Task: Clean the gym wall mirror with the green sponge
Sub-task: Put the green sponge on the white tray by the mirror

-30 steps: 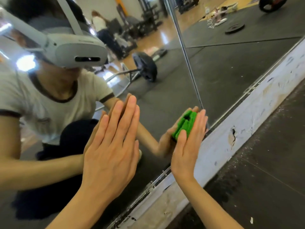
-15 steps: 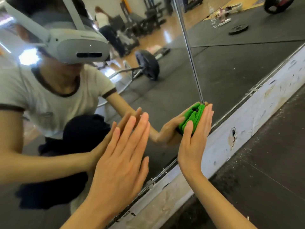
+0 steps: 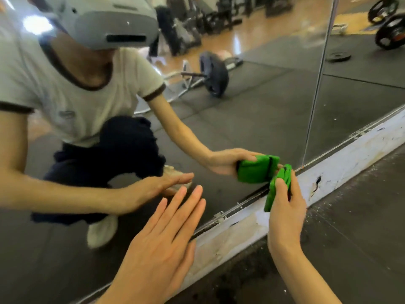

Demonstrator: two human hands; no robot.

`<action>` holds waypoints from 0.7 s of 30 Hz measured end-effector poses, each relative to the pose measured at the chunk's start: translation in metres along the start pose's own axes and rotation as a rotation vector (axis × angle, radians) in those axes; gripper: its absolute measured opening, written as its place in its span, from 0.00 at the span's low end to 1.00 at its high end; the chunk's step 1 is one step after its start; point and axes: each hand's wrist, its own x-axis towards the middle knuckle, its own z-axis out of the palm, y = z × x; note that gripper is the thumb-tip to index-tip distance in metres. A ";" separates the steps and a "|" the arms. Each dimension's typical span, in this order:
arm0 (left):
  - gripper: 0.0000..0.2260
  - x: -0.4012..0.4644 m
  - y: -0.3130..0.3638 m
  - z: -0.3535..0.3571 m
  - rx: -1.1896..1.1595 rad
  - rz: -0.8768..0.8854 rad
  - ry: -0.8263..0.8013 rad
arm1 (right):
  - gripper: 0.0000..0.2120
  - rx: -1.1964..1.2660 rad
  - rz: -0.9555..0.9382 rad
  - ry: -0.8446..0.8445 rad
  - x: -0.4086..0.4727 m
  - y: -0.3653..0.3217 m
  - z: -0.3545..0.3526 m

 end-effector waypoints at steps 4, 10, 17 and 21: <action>0.29 -0.020 -0.012 -0.016 -0.091 -0.019 -0.075 | 0.16 0.175 0.522 0.003 -0.056 -0.010 0.002; 0.27 -0.062 -0.043 -0.078 -0.260 -0.130 -0.211 | 0.17 -0.006 1.047 -0.306 -0.131 -0.066 0.021; 0.24 -0.122 -0.106 -0.173 -0.366 -0.322 -0.430 | 0.21 -0.572 0.844 -0.739 -0.208 -0.174 0.086; 0.24 -0.157 -0.144 -0.237 -0.369 -0.475 -0.507 | 0.20 -0.697 0.645 -1.039 -0.259 -0.226 0.129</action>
